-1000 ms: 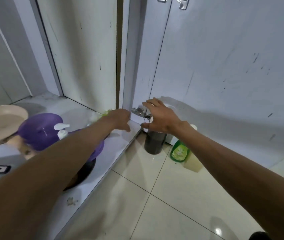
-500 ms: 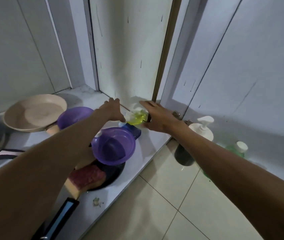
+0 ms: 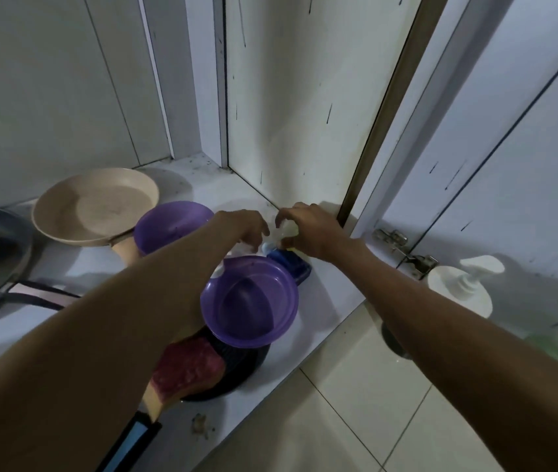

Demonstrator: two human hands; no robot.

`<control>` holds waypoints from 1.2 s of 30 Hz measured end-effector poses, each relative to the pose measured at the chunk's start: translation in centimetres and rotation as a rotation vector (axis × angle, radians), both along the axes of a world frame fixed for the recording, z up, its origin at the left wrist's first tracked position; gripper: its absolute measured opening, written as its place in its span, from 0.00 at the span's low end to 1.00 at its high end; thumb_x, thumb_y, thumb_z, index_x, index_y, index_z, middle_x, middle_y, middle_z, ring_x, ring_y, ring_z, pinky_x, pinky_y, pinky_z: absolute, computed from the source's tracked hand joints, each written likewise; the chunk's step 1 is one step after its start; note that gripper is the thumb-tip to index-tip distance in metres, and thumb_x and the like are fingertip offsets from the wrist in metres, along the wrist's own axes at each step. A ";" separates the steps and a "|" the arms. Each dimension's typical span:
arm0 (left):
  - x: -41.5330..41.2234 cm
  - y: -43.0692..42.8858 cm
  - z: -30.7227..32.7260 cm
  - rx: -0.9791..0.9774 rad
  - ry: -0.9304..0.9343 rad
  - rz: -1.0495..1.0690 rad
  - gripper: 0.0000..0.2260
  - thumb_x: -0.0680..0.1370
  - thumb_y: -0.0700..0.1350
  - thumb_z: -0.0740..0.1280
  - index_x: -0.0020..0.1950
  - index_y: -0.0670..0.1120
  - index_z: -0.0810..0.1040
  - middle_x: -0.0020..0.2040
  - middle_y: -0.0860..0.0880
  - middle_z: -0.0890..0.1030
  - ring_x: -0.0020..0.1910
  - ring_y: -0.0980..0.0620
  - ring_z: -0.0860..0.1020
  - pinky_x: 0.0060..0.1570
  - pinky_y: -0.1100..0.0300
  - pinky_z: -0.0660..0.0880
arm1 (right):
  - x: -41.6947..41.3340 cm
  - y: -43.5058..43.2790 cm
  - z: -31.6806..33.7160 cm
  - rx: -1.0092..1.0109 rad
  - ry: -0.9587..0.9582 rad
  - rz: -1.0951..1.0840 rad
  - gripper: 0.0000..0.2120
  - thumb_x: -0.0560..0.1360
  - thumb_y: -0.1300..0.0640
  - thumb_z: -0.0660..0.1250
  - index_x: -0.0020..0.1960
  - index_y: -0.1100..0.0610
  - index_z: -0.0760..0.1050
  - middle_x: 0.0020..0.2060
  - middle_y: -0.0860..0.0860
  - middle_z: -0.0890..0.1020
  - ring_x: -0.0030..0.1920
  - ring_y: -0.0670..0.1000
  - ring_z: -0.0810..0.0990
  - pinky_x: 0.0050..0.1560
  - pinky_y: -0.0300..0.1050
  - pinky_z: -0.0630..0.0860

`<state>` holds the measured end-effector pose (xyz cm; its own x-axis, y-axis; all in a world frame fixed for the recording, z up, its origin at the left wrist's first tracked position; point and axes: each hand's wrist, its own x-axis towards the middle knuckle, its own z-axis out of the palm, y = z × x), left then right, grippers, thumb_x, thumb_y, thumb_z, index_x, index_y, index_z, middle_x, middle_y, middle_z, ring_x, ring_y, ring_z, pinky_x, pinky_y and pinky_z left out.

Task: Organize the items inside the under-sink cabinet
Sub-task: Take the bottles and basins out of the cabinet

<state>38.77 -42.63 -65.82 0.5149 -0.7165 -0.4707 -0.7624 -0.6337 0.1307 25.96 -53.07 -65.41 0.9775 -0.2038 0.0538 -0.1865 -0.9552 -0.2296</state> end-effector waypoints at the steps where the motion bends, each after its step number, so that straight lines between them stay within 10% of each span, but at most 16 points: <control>1: 0.1 -0.3 -0.1 -0.005 -0.011 -0.012 0.28 0.74 0.42 0.71 0.73 0.52 0.69 0.68 0.47 0.73 0.63 0.47 0.74 0.52 0.58 0.72 | 0.1 -0.2 0.0 0.005 -0.020 -0.002 0.17 0.71 0.48 0.74 0.56 0.52 0.77 0.53 0.53 0.79 0.52 0.55 0.77 0.49 0.48 0.76; 7: -0.4 -1.8 -1.0 0.040 -0.030 0.028 0.25 0.72 0.44 0.75 0.68 0.47 0.74 0.60 0.45 0.79 0.55 0.46 0.79 0.55 0.53 0.78 | -1.5 -1.4 1.2 0.073 -0.224 -0.153 0.18 0.74 0.44 0.69 0.54 0.58 0.78 0.46 0.53 0.83 0.46 0.52 0.80 0.45 0.47 0.75; 10: -0.2 -2.1 -0.9 0.092 0.108 0.062 0.11 0.74 0.39 0.70 0.55 0.46 0.77 0.54 0.45 0.79 0.48 0.48 0.77 0.43 0.58 0.78 | -3.0 -2.1 1.0 0.155 -0.238 -0.281 0.16 0.73 0.45 0.70 0.49 0.58 0.77 0.39 0.54 0.82 0.43 0.54 0.78 0.46 0.47 0.72; 21: -1.9 -2.3 0.1 -0.220 0.656 0.322 0.11 0.75 0.41 0.71 0.55 0.36 0.78 0.50 0.41 0.82 0.43 0.47 0.80 0.53 0.54 0.79 | -5.4 -0.7 1.5 0.034 -0.174 -0.301 0.13 0.77 0.50 0.66 0.53 0.60 0.74 0.42 0.53 0.77 0.42 0.54 0.76 0.39 0.46 0.72; 26: -4.4 -2.2 2.6 -0.338 0.506 0.183 0.16 0.71 0.43 0.76 0.53 0.34 0.82 0.47 0.41 0.84 0.35 0.53 0.82 0.34 0.66 0.79 | -8.4 -0.5 1.8 -0.025 -0.225 -0.313 0.13 0.77 0.50 0.66 0.52 0.60 0.73 0.42 0.55 0.79 0.41 0.55 0.77 0.39 0.45 0.71; 36: -15.7 -3.5 5.5 -0.278 0.311 -0.287 0.11 0.69 0.39 0.77 0.49 0.37 0.83 0.47 0.41 0.84 0.43 0.45 0.84 0.47 0.54 0.82 | -20.8 0.0 4.7 -0.021 0.017 -0.519 0.13 0.74 0.47 0.69 0.47 0.56 0.72 0.40 0.51 0.75 0.41 0.54 0.74 0.40 0.44 0.67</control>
<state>23.11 -46.12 -60.36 0.1443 -0.9285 -0.3423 -0.7990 -0.3133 0.5132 5.17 -53.04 -60.68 0.7490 -0.6608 0.0480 -0.6403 -0.7406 -0.2040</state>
